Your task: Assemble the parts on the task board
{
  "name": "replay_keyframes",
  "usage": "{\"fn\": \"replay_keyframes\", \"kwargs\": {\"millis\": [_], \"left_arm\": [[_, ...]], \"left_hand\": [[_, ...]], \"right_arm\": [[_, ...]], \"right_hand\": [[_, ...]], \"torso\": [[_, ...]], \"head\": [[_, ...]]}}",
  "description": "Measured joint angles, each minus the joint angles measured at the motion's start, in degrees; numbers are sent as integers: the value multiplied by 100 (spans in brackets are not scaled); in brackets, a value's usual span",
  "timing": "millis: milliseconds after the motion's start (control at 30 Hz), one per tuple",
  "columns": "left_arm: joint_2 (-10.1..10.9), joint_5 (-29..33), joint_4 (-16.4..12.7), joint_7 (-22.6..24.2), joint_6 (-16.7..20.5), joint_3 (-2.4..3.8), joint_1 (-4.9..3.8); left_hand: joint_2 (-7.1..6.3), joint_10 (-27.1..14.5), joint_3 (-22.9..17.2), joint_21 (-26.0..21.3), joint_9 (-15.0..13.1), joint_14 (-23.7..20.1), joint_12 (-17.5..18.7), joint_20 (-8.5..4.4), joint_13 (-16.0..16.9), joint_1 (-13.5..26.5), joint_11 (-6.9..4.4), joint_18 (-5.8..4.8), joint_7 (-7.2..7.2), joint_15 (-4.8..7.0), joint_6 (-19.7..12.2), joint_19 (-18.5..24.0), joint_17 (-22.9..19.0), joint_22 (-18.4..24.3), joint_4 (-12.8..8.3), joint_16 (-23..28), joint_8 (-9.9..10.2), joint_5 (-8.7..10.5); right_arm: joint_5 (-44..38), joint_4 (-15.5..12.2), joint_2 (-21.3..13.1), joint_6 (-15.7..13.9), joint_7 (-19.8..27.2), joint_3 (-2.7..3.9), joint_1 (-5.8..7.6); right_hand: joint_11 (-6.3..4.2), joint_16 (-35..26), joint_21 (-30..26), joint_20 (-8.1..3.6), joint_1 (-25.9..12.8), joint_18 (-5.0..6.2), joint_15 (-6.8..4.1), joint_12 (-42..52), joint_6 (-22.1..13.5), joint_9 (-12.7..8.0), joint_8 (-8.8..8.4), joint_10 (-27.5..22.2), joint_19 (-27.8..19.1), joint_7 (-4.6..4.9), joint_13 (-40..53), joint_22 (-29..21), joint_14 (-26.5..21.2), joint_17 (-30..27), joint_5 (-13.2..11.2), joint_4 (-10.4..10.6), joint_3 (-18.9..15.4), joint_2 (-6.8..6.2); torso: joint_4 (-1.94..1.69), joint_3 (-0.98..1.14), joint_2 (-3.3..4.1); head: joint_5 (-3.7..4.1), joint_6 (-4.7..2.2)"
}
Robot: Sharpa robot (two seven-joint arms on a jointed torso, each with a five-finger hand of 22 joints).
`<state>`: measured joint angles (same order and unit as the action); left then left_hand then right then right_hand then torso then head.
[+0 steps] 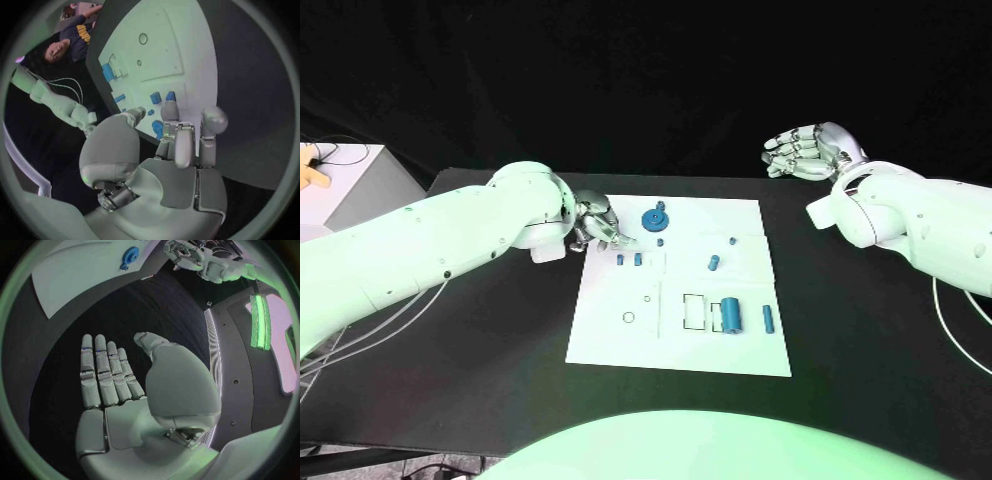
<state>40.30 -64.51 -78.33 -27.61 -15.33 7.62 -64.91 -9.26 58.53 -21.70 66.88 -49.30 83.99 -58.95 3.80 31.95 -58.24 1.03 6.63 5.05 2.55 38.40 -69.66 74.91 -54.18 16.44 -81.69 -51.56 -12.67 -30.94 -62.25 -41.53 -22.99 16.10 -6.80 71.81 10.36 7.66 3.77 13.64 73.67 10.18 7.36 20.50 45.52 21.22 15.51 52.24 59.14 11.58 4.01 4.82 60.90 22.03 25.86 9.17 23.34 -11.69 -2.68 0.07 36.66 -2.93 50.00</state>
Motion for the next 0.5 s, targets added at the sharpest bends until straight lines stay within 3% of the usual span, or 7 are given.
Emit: {"fn": "replay_keyframes", "kwargs": {"millis": [67, 100, 133, 200, 267, 367, 500], "left_arm": [[31, 100, -23, 75, 47, 76, 28], [44, 169, -30, 149, 88, 112, 40], [48, 218, -33, 222, 125, 134, 47], [41, 313, -33, 438, 236, 164, 57], [8, 358, -17, 665, 361, 162, 63], [-97, 347, 25, 1109, 642, 49, 62], [-270, 140, 151, 1724, 1110, -219, 71]], "left_hand": [[47, -252, 36, -429, 88, -192, 39, 67, -30, -224, 92, 148, 95, -105, -242, 351, -75, 539, 9, 314, 124, -31], [86, -428, 35, -831, 180, -423, 94, 124, -65, -378, 169, 271, 176, -166, -375, 674, -333, 1027, 8, 586, 226, -59], [127, -628, -38, -1178, 280, -734, 174, 182, -113, -587, 250, 311, 271, -237, -500, 937, -700, 1394, -45, 936, 330, -66], [147, -1108, -430, -1715, 524, -1677, 385, 311, -269, -1180, 409, 312, 408, -384, -693, 1273, -1739, 1807, -225, 1937, 517, -66], [81, -1336, -818, -2047, 780, -2237, 535, 385, -434, -1610, 496, 310, 455, -474, -739, 1386, -2324, 2030, -429, 2522, 679, -66], [-57, -1380, -1131, -2141, 1158, -2331, 558, 398, -573, -1959, 522, 312, 444, -492, -790, 1351, -2513, 2102, -713, 2620, 956, -26], [-204, -1555, -1136, -2052, 1530, -2283, 659, 383, -729, -2106, 511, 311, 434, -474, -729, 1317, -2485, 2043, -902, 2396, 1185, 22]], "right_arm": [[0, 1, -5, 0, 0, 0, -1], [1, 2, -9, 0, 0, 0, -1], [1, 3, -13, 0, 0, 0, -2], [1, 6, -18, -1, 0, 0, -3], [2, 8, -18, -1, 0, 0, -4], [2, 15, -12, -1, 0, 0, -5], [4, 25, 2, -1, 1, 0, -6]], "right_hand": [[0, 0, 0, 0, 0, 0, 0, 0, 0, 0, 0, 0, 0, 0, 0, 0, 0, 0, 0, 0, 0, 0], [0, 0, 0, 0, 0, 0, 0, 0, 0, 0, 0, 0, 0, 0, 0, 0, 0, 0, 0, 0, 0, 0], [0, 0, 0, 0, 0, 0, 0, 0, 0, 0, 0, 0, 0, 0, 0, 0, 0, 0, 0, 0, 0, 0], [0, 0, 0, 0, 0, 0, 0, 0, 0, 0, 0, 0, 0, 0, 1, 0, 0, 0, 0, 0, 0, 0], [0, 0, 0, 0, 0, 0, 0, 0, 0, 0, 0, 0, 0, 0, -6, -8, 0, -6, 0, -16, 16, 0], [0, 0, 0, 0, 0, 0, 0, 0, 0, 0, 0, 0, 0, 0, -5, -7, 0, -6, 0, -16, 16, 0], [0, 0, 0, 0, 0, 0, 0, 0, 0, 1, 0, 0, 0, 0, -6, -7, 0, -6, 23, -16, 16, 0]], "torso": [[0, -1, -1], [0, 1, -1], [-2, 3, -1], [-4, 3, -1], [-5, 4, -2], [-5, 4, -2], [-5, 4, -2]], "head": [[15, 0], [22, 0], [30, 0], [43, 0], [52, 0], [58, 0], [68, 0]]}}
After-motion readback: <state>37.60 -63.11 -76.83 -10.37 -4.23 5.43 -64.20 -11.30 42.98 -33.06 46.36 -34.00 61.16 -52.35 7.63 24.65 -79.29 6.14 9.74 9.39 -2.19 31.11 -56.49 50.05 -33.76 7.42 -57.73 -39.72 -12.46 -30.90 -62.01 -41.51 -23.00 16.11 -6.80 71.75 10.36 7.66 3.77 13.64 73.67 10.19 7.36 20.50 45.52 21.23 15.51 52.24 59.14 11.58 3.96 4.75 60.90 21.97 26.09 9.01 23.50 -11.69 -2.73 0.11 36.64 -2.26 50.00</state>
